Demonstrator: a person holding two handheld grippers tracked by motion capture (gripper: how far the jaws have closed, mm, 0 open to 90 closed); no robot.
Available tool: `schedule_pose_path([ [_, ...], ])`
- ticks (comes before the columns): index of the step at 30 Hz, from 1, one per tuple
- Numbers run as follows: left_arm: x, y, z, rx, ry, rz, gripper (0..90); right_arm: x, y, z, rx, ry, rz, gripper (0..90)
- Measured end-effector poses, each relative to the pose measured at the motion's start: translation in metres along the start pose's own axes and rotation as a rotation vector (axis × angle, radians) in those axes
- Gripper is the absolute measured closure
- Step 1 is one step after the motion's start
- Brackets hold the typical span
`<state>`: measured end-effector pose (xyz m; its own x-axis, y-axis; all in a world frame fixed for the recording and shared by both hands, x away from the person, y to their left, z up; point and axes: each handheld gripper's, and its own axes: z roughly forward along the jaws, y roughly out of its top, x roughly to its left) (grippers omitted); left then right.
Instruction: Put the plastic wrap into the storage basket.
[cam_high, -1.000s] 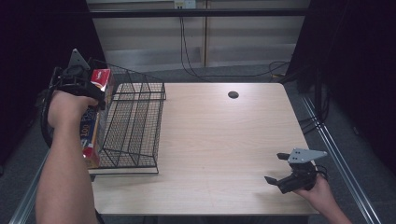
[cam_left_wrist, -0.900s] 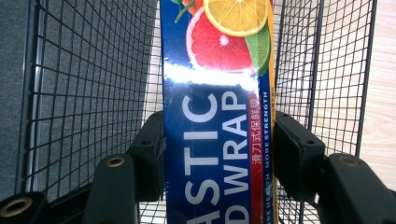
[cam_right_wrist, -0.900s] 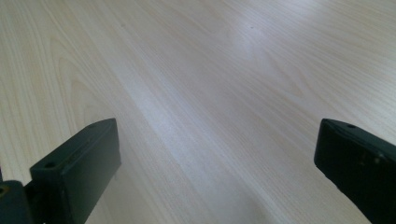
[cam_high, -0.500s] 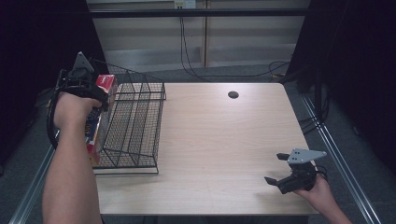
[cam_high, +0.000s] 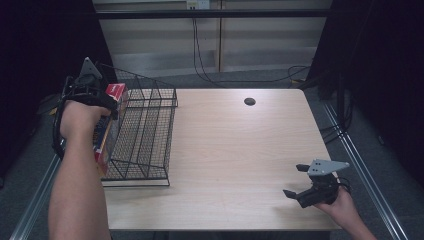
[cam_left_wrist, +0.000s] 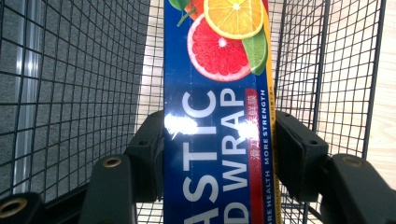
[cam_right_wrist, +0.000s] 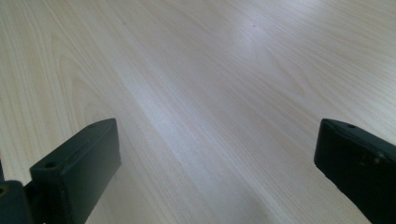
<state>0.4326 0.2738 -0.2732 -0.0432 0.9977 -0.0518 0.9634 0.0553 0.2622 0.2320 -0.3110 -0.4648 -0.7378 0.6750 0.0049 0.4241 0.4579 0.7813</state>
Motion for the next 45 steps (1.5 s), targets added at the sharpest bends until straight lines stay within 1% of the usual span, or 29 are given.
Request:
schedule_pose_path([
  [6, 0.001, 0.001, 0.0, 0.002, 0.0, 0.011, 42.0, 0.0, 0.0, 0.0, -0.002, 0.004, -0.001, 0.2],
  [7, 0.002, 0.0, 0.0, 0.003, -0.003, 0.003, 41.9, 0.0, 0.0, 0.0, -0.002, 0.004, -0.002, 0.2],
  [11, 0.003, 0.0, 0.001, 0.006, -0.006, 0.001, 41.9, 0.0, 0.0, 0.0, 0.002, 0.003, -0.002, 0.2],
  [13, 0.002, 0.001, 0.002, 0.021, 0.005, 0.016, 41.5, 0.0, 0.0, 0.0, 0.002, 0.005, -0.004, 0.3],
  [14, 0.002, 0.001, 0.003, 0.025, 0.006, 0.019, 41.6, 0.0, 0.0, 0.0, 0.003, 0.001, -0.006, 0.2],
  [15, 0.001, 0.0, 0.005, 0.03, 0.005, 0.014, 41.5, 0.0, 0.0, 0.0, 0.004, 0.008, -0.005, 0.3],
  [16, 0.002, 0.0, 0.006, 0.038, 0.01, 0.025, 41.6, 0.0, 0.0, 0.0, 0.006, 0.003, -0.008, 0.2],
  [18, 0.002, 0.0, 0.01, 0.053, 0.017, 0.024, 41.4, 0.0, 0.0, 0.001, 0.005, 0.008, -0.007, 0.2],
  [20, 0.002, 0.0, 0.013, 0.073, 0.017, 0.029, 41.4, 0.001, 0.0, 0.001, 0.007, 0.003, -0.008, 0.2],
  [21, 0.002, 0.0, 0.014, 0.074, 0.012, 0.027, 41.3, 0.001, 0.0, 0.001, 0.007, 0.008, -0.008, 0.3],
  [23, 0.003, 0.0, 0.011, 0.057, -0.004, 0.023, 41.0, 0.001, 0.0, 0.001, 0.01, 0.006, -0.01, 0.2],
  [24, 0.003, 0.001, 0.007, 0.028, -0.002, 0.014, 43.5, 0.001, 0.0, 0.001, 0.01, 0.007, -0.009, 0.2],
  [25, 0.004, 0.002, 0.001, 0.005, -0.02, 0.006, 41.4, 0.001, 0.0, 0.001, 0.009, 0.008, -0.008, 0.2],
  [26, 0.004, 0.003, -0.004, -0.011, -0.028, 0.01, 41.4, 0.001, 0.0, 0.001, 0.01, 0.003, -0.009, 0.2],
  [27, 0.003, 0.004, -0.009, -0.015, -0.032, 0.01, 38.6, 0.001, 0.0, 0.002, 0.011, 0.008, -0.009, 0.2],
  [28, 0.003, 0.004, -0.013, -0.02, -0.033, 0.011, 38.6, 0.001, 0.0, 0.002, 0.011, 0.008, -0.009, 0.2],
  [29, 0.001, 0.004, -0.015, -0.027, -0.04, 0.001, 38.5, 0.001, 0.0, 0.002, 0.011, 0.006, -0.009, 0.3],
  [30, 0.002, 0.003, -0.018, -0.023, -0.051, 0.015, 38.4, 0.001, 0.0, 0.002, 0.01, 0.006, -0.01, 0.3],
  [31, 0.001, 0.003, -0.019, -0.028, -0.055, 0.012, 38.1, 0.001, 0.0, 0.001, 0.012, 0.006, -0.011, 0.3],
  [33, -0.001, 0.002, -0.021, -0.034, -0.046, 0.02, 37.6, 0.001, 0.0, 0.001, 0.009, 0.006, -0.01, 0.2],
  [34, -0.002, 0.001, -0.022, -0.033, -0.063, 0.02, 37.2, 0.001, 0.0, 0.001, 0.007, 0.003, -0.012, 0.3],
  [35, -0.003, 0.001, -0.023, -0.035, -0.066, 0.027, 37.1, 0.001, 0.0, 0.001, 0.006, 0.008, -0.011, 0.3],
  [36, -0.005, 0.001, -0.024, -0.043, -0.067, 0.019, 36.5, 0.001, 0.0, 0.0, 0.005, 0.006, -0.012, 0.3],
  [38, -0.008, 0.001, -0.026, -0.054, -0.083, 0.028, 33.4, 0.001, 0.0, 0.0, 0.006, 0.008, -0.009, 0.3],
  [40, -0.011, 0.001, -0.028, -0.064, -0.111, 0.03, 27.6, 0.0, 0.0, 0.001, 0.009, 0.004, -0.009, 0.3],
  [41, -0.013, 0.001, -0.029, -0.069, -0.115, 0.034, 27.6, 0.0, 0.0, 0.001, 0.009, 0.004, -0.009, 0.3],
  [42, -0.015, 0.001, -0.029, -0.076, -0.116, 0.046, 27.0, 0.0, 0.0, 0.001, 0.007, 0.007, -0.009, 0.2],
  [43, -0.018, 0.001, -0.03, -0.08, -0.13, 0.048, 26.1, 0.001, 0.0, 0.0, 0.006, 0.006, -0.01, 0.3],
  [45, -0.024, 0.001, -0.031, -0.091, -0.149, 0.071, 24.1, 0.001, 0.0, 0.0, 0.001, 0.001, -0.013, 0.3],
])
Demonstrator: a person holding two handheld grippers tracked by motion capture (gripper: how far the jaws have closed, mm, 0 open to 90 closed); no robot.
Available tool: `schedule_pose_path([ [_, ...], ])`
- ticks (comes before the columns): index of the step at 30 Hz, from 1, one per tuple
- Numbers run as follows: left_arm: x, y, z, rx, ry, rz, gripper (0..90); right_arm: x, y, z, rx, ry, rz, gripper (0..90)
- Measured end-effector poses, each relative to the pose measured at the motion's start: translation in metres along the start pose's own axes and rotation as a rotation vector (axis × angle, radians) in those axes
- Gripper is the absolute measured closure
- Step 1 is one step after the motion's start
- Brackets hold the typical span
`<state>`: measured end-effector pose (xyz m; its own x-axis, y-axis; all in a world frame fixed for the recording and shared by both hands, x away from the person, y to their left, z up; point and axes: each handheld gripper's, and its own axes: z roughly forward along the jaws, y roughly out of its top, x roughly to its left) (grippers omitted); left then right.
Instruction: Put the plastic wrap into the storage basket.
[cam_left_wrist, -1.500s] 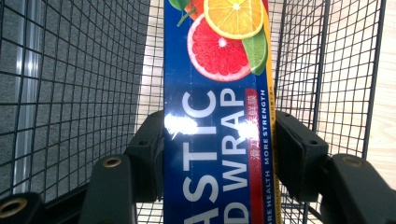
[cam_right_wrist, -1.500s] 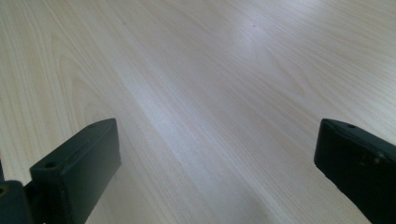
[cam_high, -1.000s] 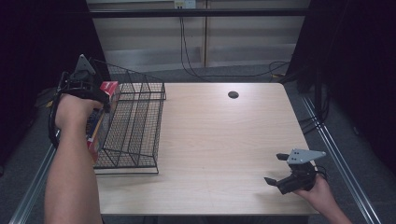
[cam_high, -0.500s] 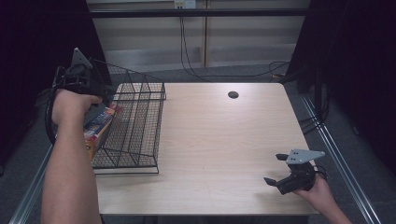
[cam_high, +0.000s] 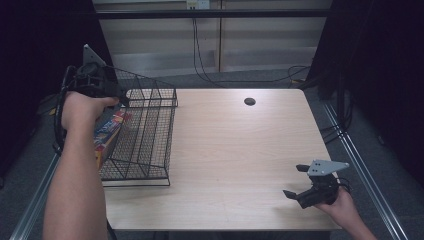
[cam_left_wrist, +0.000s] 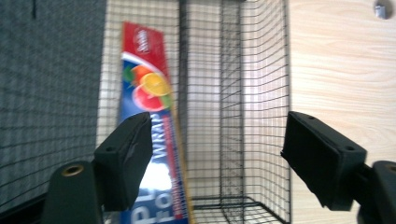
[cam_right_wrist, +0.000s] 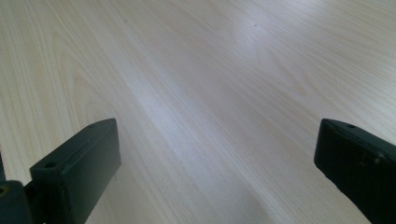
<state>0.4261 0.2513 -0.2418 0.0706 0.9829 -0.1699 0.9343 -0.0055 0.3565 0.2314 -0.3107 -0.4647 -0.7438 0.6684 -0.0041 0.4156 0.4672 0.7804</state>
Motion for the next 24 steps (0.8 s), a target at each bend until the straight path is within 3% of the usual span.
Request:
schedule_pose_path([
  [6, -0.017, 0.0, 0.001, -0.033, -0.057, 0.042, 18.7, -0.001, 0.0, 0.0, 0.001, -0.001, 0.006, 0.3],
  [9, -0.025, -0.001, 0.001, -0.044, -0.064, 0.058, 17.9, -0.001, 0.0, -0.001, 0.001, -0.001, 0.003, 0.3],
  [24, -0.047, -0.01, 0.011, -0.072, -0.141, 0.128, 13.9, 0.0, 0.0, -0.001, -0.002, 0.002, 0.002, 0.3],
])
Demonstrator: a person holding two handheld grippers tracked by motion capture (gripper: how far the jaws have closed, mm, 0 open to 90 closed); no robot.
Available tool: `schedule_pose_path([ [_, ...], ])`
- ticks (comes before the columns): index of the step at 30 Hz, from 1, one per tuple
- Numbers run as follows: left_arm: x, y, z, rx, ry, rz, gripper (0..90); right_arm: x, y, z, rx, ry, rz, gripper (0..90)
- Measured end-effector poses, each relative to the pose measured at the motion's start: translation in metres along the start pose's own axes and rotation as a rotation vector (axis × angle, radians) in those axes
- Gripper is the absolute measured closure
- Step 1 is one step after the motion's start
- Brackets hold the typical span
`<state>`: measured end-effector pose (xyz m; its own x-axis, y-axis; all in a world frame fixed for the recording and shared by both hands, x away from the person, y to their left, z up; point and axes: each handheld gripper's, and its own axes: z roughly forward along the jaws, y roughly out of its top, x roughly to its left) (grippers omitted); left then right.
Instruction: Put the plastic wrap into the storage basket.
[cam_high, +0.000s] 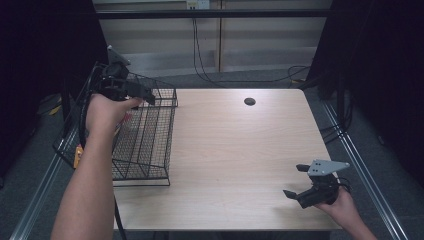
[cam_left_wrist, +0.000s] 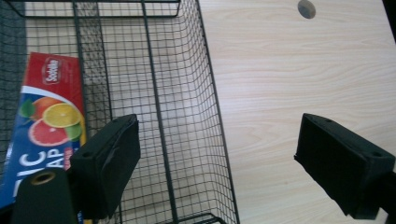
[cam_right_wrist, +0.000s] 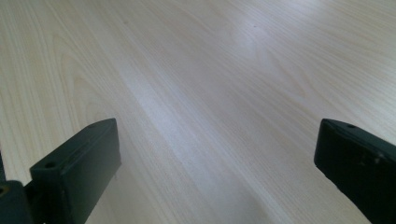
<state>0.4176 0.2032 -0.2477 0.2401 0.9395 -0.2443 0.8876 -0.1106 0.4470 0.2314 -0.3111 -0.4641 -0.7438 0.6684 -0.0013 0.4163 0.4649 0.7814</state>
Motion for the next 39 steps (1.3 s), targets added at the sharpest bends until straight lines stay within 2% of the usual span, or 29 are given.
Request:
schedule_pose_path([
  [2, -0.003, -0.001, 0.003, 0.0, 0.001, 0.009, 13.7, 0.0, 0.0, 0.0, -0.002, 0.001, 0.004, 0.2],
  [4, -0.006, -0.001, 0.005, -0.005, -0.019, 0.015, 13.6, 0.0, 0.0, 0.0, 0.0, 0.001, 0.002, 0.3],
  [22, -0.042, -0.008, 0.034, 0.007, -0.107, 0.115, 13.5, 0.0, 0.0, -0.001, -0.005, 0.001, 0.005, 0.3],
  [26, -0.05, -0.011, 0.039, -0.011, -0.126, 0.128, 13.5, 0.0, 0.0, 0.0, -0.003, 0.0, 0.001, 0.3],
  [29, -0.058, -0.012, 0.044, -0.003, -0.133, 0.154, 13.5, 0.0, 0.0, 0.0, -0.002, 0.001, 0.001, 0.3],
  [30, -0.06, -0.013, 0.045, 0.001, -0.134, 0.176, 13.5, 0.0, 0.0, 0.0, -0.004, 0.001, 0.002, 0.3],
  [33, -0.067, -0.016, 0.052, -0.009, -0.162, 0.177, 13.6, 0.0, 0.0, 0.0, -0.004, -0.002, 0.004, 0.3],
  [34, -0.069, -0.016, 0.054, -0.004, -0.165, 0.194, 13.6, 0.0, 0.0, 0.0, -0.002, 0.001, 0.003, 0.2],
  [39, -0.082, -0.022, 0.065, 0.005, -0.192, 0.226, 13.5, 0.0, 0.0, -0.001, -0.003, 0.0, 0.003, 0.3],
])
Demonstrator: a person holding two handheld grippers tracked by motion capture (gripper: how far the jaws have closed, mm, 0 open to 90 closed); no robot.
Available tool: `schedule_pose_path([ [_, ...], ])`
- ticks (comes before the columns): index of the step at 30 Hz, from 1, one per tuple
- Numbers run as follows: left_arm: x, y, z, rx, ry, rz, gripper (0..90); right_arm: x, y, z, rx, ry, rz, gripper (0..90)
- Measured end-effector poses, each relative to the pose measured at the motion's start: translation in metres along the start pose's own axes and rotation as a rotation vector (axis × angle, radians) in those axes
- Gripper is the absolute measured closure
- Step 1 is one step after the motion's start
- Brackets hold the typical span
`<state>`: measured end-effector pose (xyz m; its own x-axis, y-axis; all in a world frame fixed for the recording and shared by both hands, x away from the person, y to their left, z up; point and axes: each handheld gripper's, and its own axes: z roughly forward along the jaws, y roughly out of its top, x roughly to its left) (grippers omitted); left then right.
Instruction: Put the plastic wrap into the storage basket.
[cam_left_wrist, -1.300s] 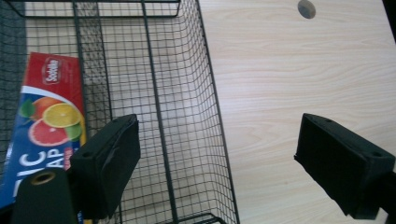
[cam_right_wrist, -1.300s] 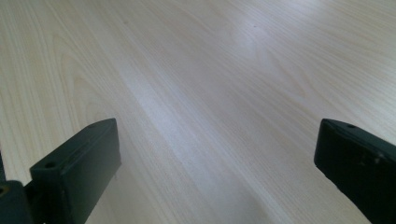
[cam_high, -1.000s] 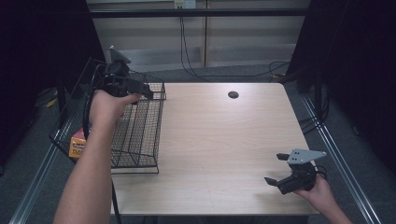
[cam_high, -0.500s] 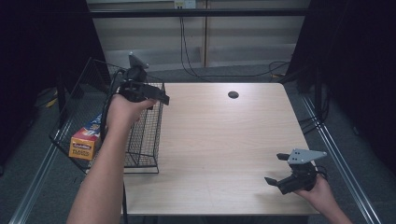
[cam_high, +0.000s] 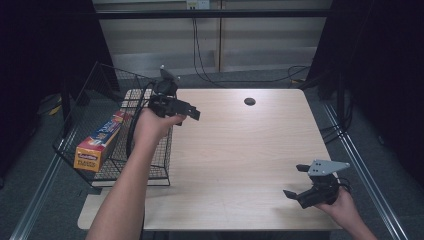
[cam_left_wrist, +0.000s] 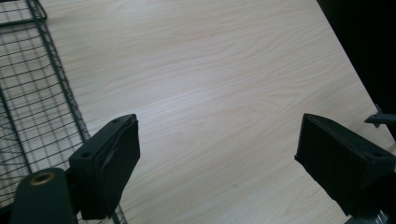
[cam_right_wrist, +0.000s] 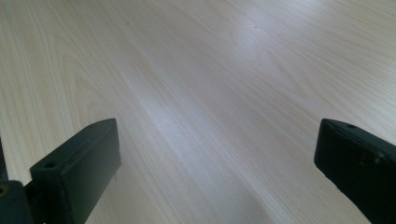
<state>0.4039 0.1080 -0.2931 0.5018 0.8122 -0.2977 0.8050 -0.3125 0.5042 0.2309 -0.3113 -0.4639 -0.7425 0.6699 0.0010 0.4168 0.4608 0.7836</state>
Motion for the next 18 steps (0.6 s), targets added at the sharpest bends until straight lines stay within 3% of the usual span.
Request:
schedule_pose_path([
  [2, -0.005, -0.001, 0.005, 0.001, 0.001, 0.025, 13.5, -0.001, 0.0, 0.0, -0.001, 0.002, 0.0, 0.3],
  [9, -0.012, -0.012, 0.027, 0.013, -0.057, 0.04, 13.4, 0.001, 0.0, 0.0, 0.004, 0.004, 0.001, 0.3],
  [16, -0.017, -0.022, 0.042, -0.012, -0.075, 0.05, 13.2, 0.0, 0.0, 0.0, 0.004, 0.003, -0.002, 0.2],
  [18, -0.019, -0.024, 0.045, 0.001, -0.065, 0.079, 13.2, 0.0, 0.0, 0.0, 0.004, -0.002, -0.001, 0.2],
])
